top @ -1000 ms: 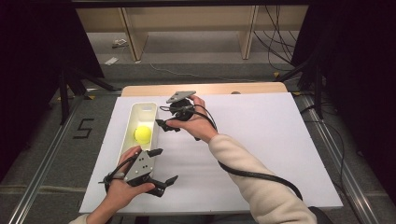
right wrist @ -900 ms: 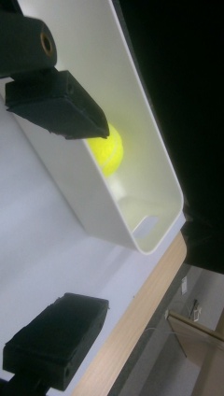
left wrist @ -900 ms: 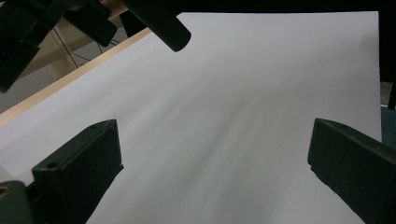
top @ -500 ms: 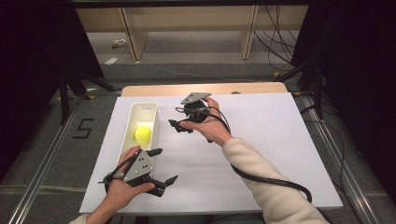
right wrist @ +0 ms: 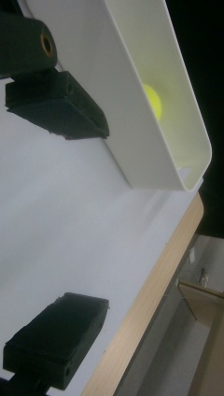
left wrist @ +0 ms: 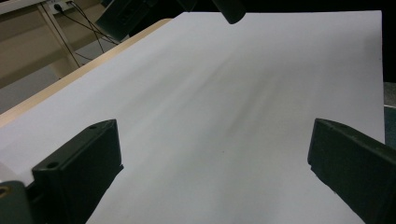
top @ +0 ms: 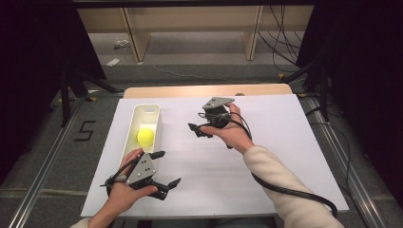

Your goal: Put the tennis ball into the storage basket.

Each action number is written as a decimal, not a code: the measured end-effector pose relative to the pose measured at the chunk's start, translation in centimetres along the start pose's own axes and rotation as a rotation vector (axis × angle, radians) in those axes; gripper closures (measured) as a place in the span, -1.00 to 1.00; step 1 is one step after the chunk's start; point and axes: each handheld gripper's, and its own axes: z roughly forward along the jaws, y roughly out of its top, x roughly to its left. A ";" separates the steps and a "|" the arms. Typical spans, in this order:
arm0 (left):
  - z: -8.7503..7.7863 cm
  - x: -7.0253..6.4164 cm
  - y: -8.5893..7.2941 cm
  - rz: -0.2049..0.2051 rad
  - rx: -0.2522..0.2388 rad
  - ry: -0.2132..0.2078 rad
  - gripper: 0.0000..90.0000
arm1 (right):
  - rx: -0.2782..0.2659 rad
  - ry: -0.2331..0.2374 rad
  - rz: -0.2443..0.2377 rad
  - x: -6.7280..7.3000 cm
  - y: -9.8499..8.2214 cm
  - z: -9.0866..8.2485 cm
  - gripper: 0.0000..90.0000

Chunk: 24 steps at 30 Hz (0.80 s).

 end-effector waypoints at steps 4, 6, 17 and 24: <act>0.0 -0.1 -0.1 -0.017 0.004 -0.016 -0.95 | -0.003 -0.023 0.013 -0.8 -0.8 -0.9 -0.65; 0.1 -0.1 -0.1 -0.020 0.004 -0.019 -0.95 | 0.003 -0.027 0.020 -1.1 -1.3 -1.3 -0.65; 0.0 -0.1 -0.1 -0.022 0.007 -0.016 -0.95 | 0.000 -0.042 0.042 -1.9 -2.8 -3.0 -0.65; 0.1 -0.1 -0.2 -0.017 0.009 -0.004 -0.95 | -0.012 -0.055 0.056 -2.5 -3.8 -4.2 -0.65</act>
